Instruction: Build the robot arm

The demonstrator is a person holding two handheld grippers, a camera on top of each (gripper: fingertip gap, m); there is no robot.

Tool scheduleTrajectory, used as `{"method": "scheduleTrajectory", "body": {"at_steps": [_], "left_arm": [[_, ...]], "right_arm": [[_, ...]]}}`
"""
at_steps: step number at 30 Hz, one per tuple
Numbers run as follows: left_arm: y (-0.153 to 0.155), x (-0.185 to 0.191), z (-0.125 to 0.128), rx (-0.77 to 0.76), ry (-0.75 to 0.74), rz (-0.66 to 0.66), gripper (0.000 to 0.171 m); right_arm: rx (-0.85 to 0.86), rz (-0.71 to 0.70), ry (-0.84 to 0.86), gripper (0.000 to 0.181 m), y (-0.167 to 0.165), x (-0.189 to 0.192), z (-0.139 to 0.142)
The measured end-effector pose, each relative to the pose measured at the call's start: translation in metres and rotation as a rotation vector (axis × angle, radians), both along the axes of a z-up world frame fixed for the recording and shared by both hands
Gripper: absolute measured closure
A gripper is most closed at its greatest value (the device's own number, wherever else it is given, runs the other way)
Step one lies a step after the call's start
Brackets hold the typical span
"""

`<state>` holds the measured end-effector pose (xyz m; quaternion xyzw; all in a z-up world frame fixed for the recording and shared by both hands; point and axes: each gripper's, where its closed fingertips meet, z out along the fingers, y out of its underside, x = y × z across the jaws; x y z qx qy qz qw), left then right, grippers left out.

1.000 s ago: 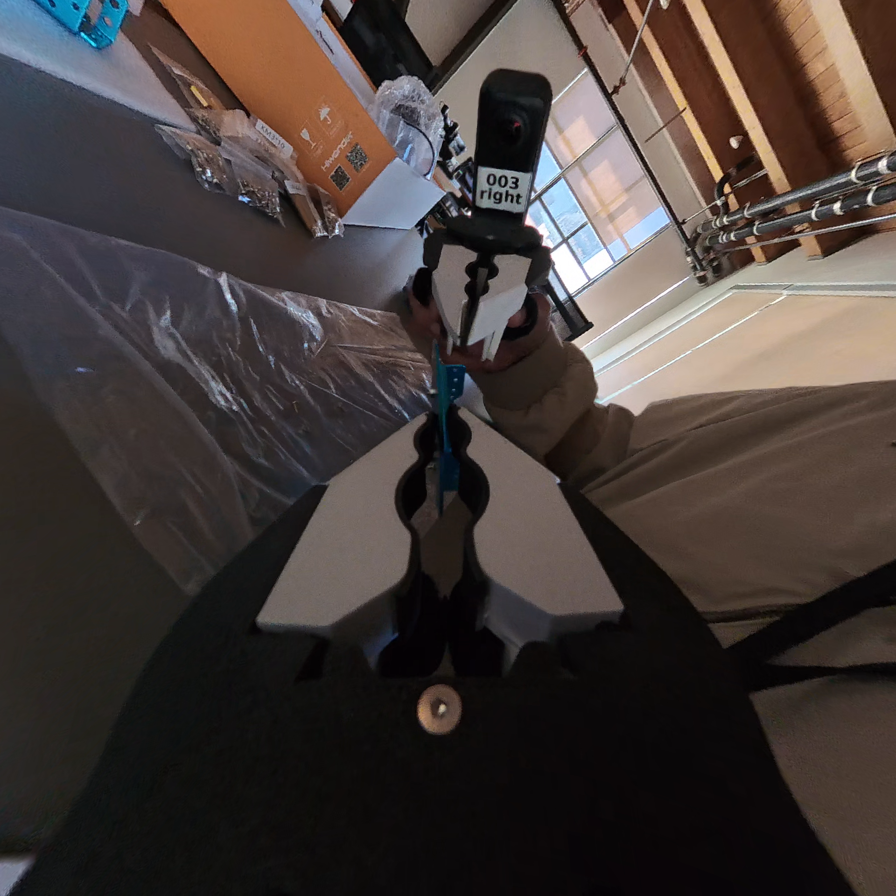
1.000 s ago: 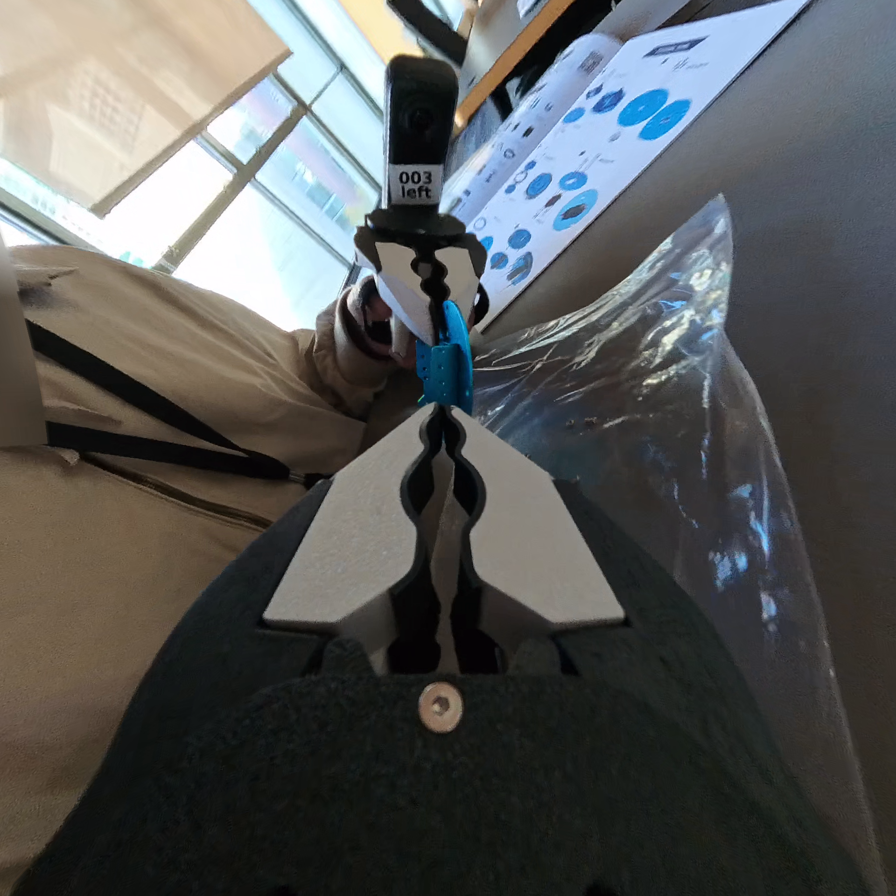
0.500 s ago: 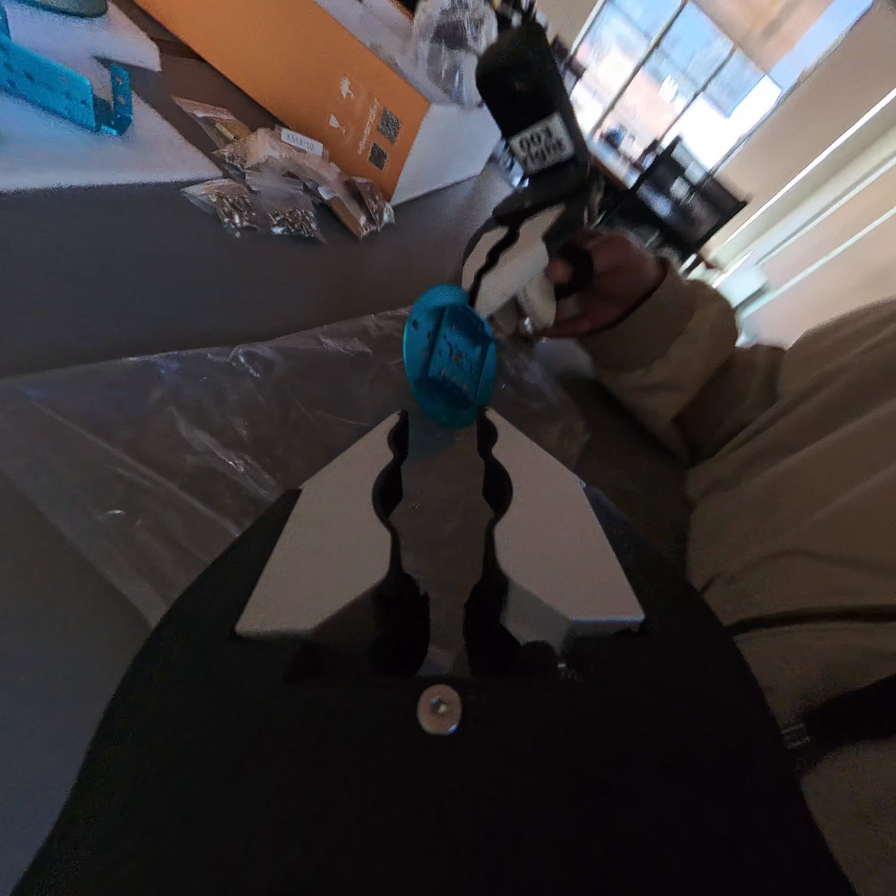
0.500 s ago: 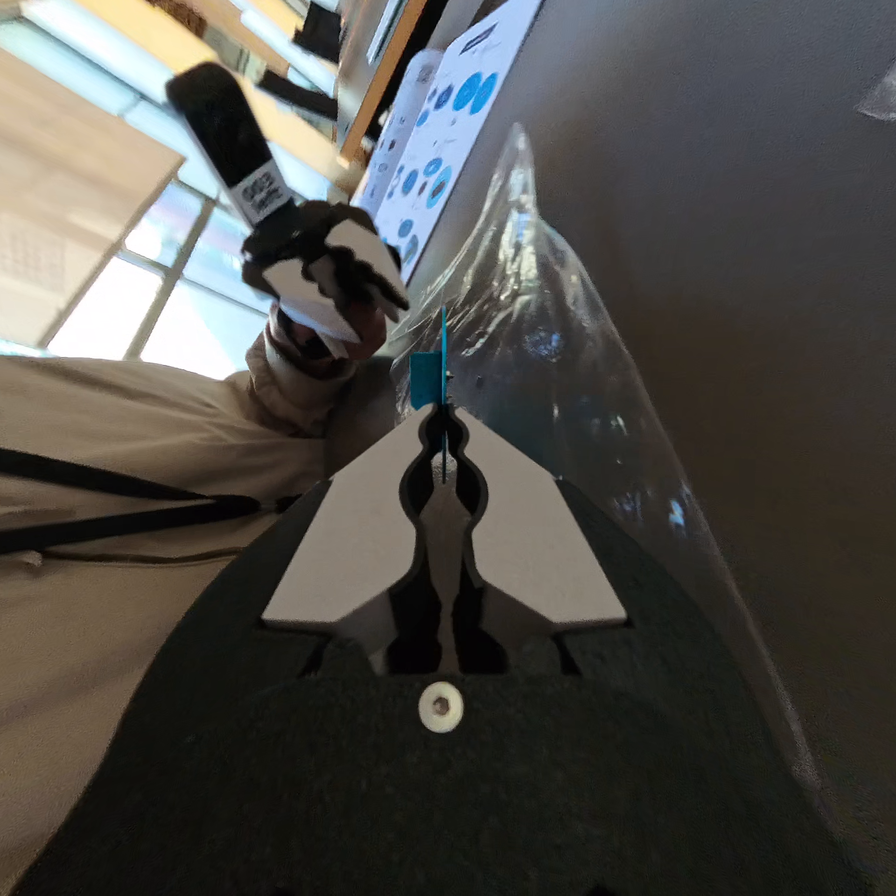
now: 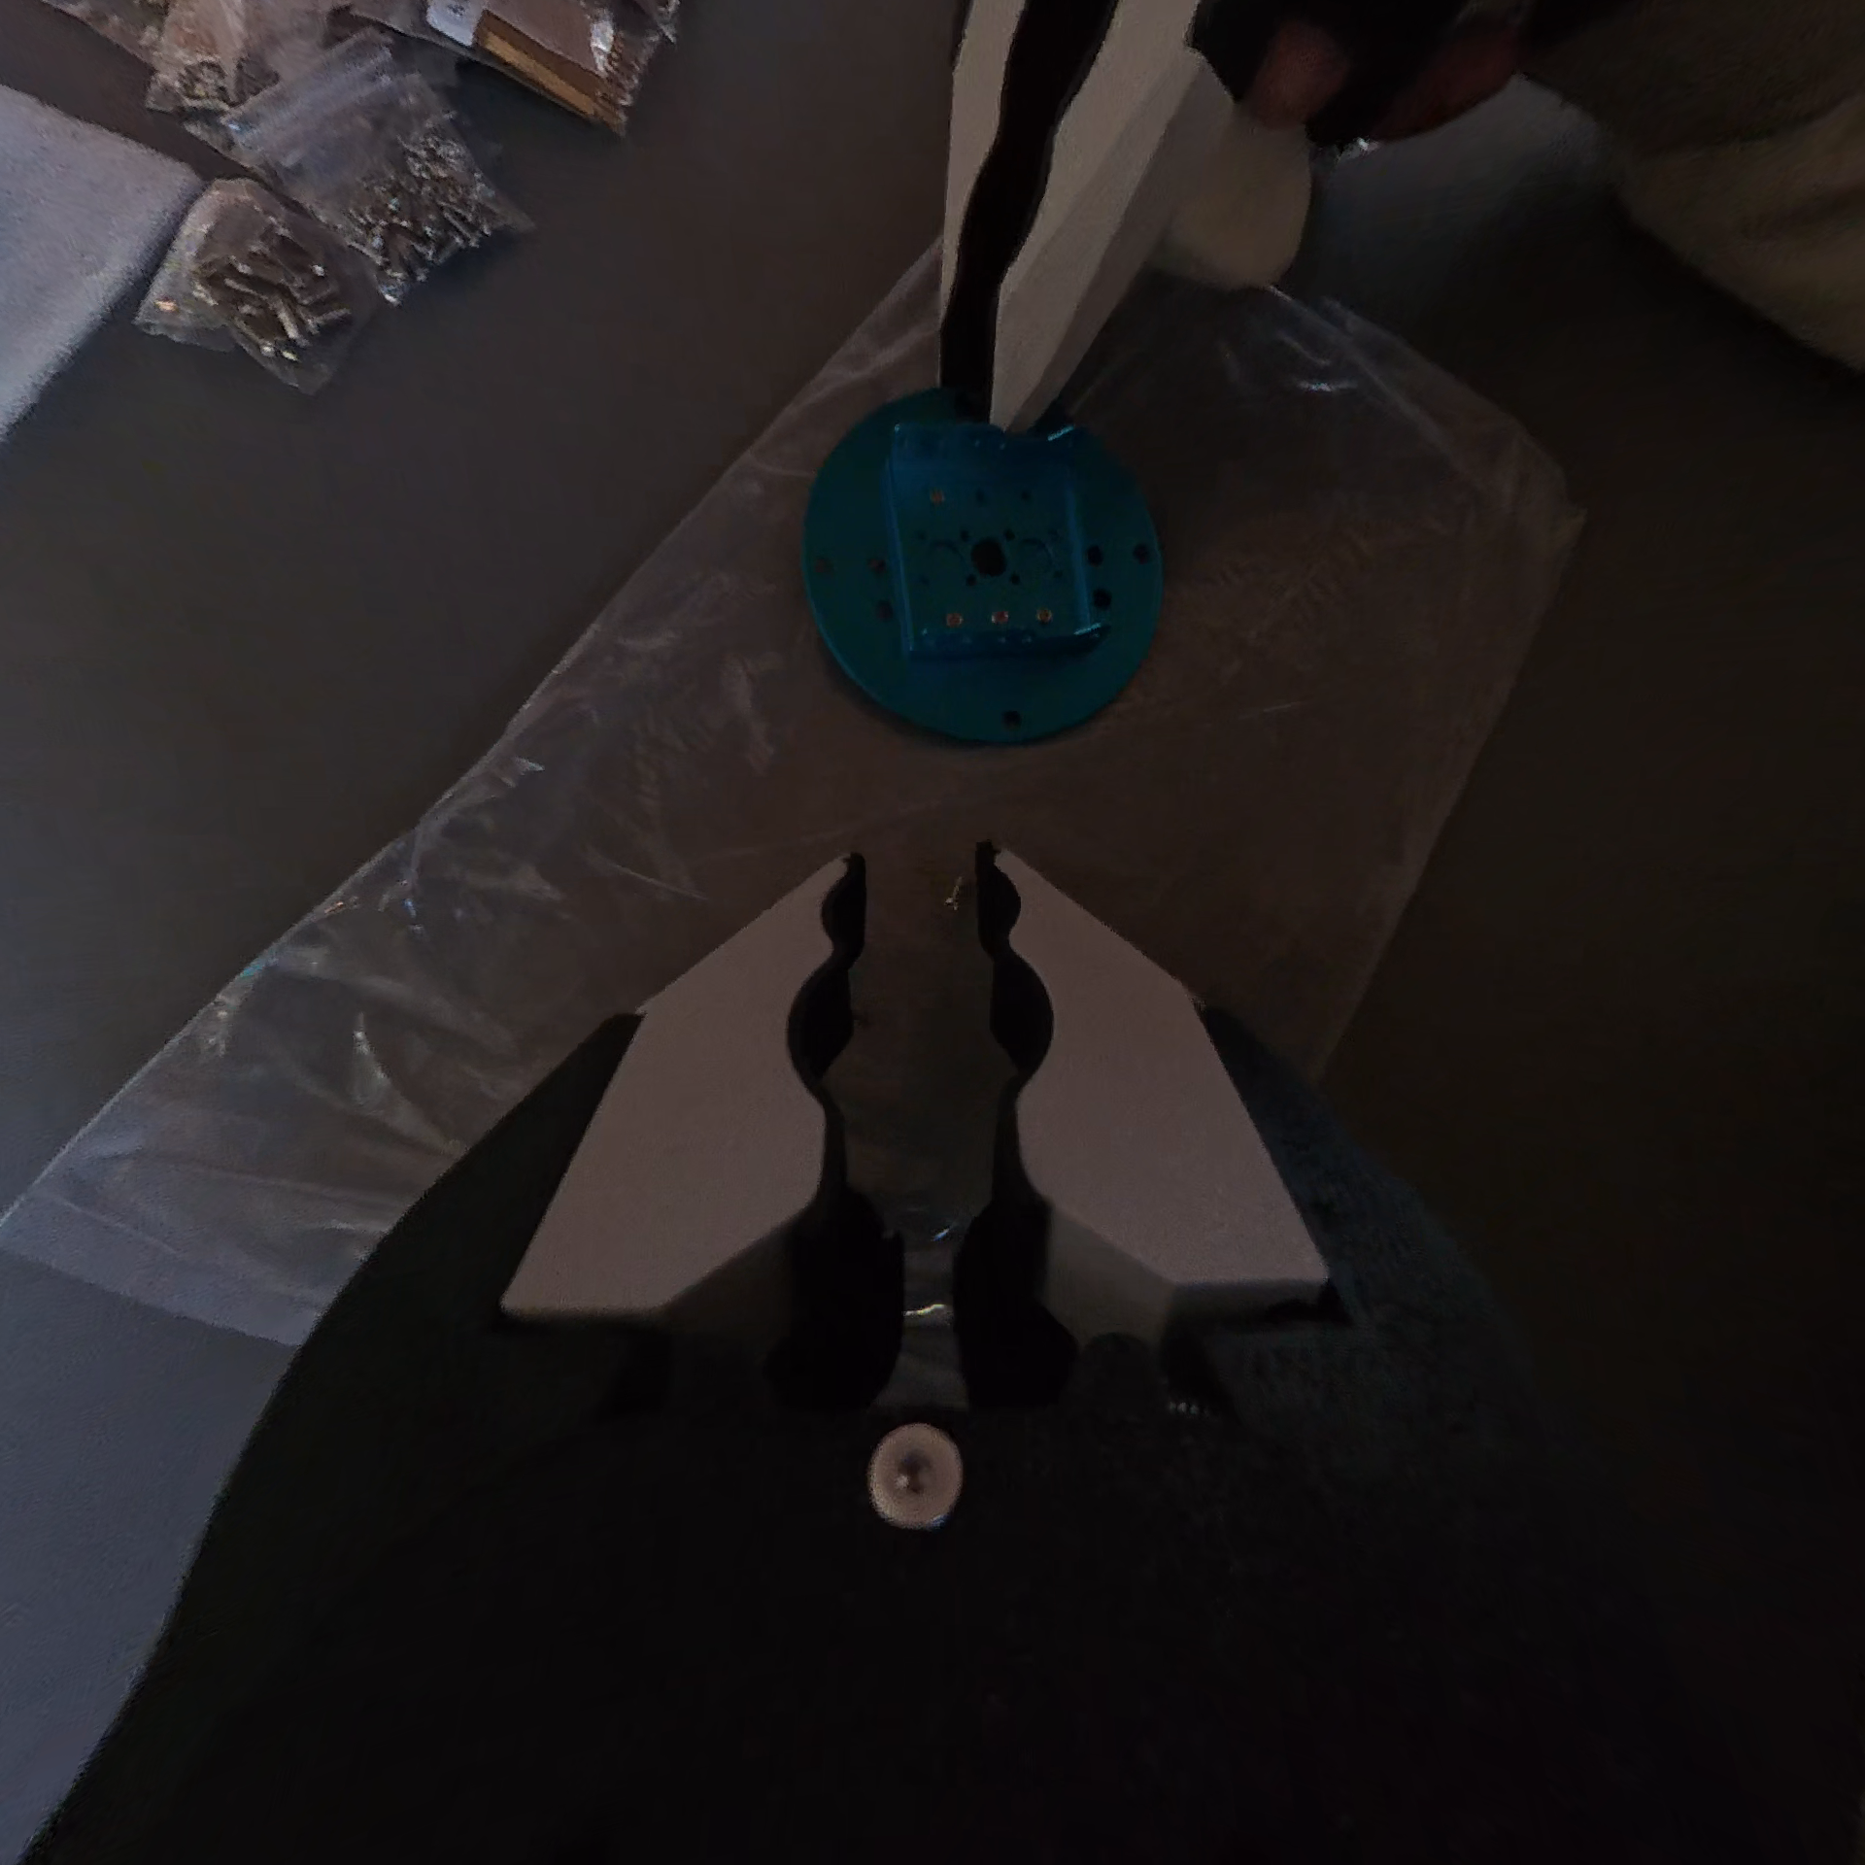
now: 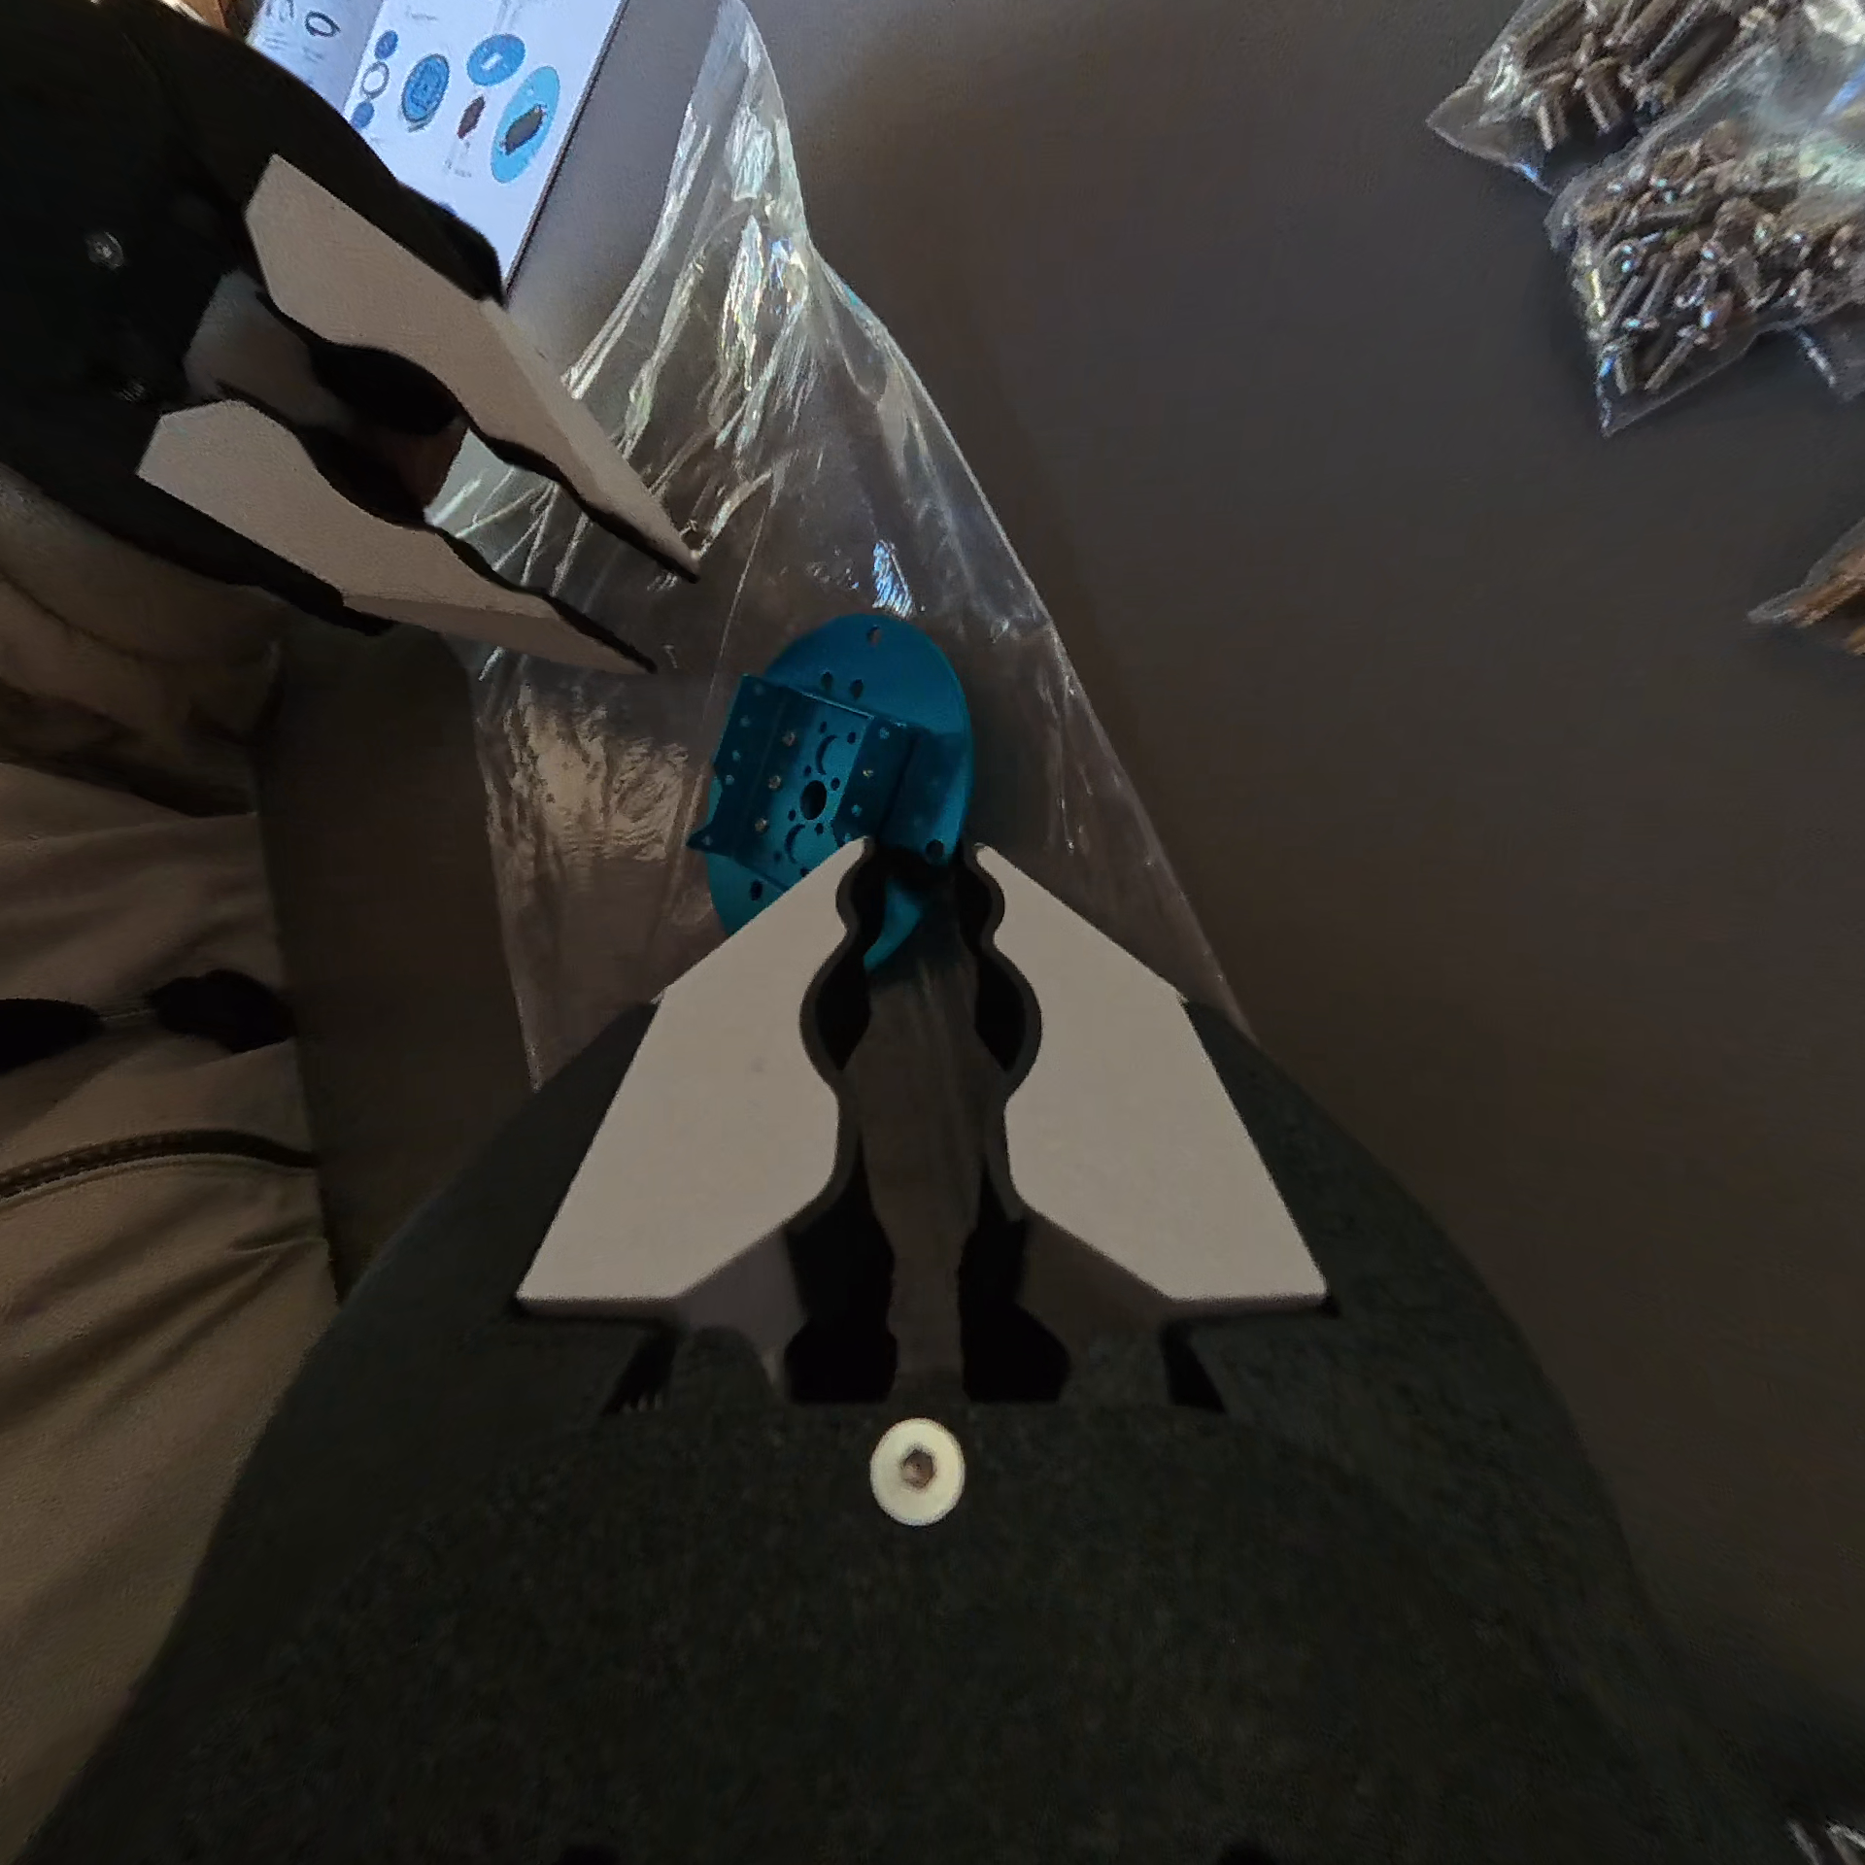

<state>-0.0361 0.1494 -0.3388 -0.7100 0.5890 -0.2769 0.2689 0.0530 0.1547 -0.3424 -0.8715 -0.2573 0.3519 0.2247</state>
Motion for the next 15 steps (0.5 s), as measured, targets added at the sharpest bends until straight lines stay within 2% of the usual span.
{"method": "scheduleTrajectory", "body": {"at_steps": [5, 10, 15], "left_arm": [[-0.011, -0.002, 0.003, -0.016, -0.018, -0.046, 0.151], [-0.016, -0.008, 0.002, 0.011, -0.016, -0.107, 0.152], [-0.015, 0.003, 0.005, -0.040, -0.047, -0.033, 0.151]], "right_arm": [[0.087, -0.040, -0.080, 0.163, 0.012, 0.015, 0.003], [0.273, -0.050, -0.140, 0.164, 0.023, 0.023, 0.022], [0.331, -0.050, -0.164, 0.169, 0.025, 0.019, 0.024]]}}
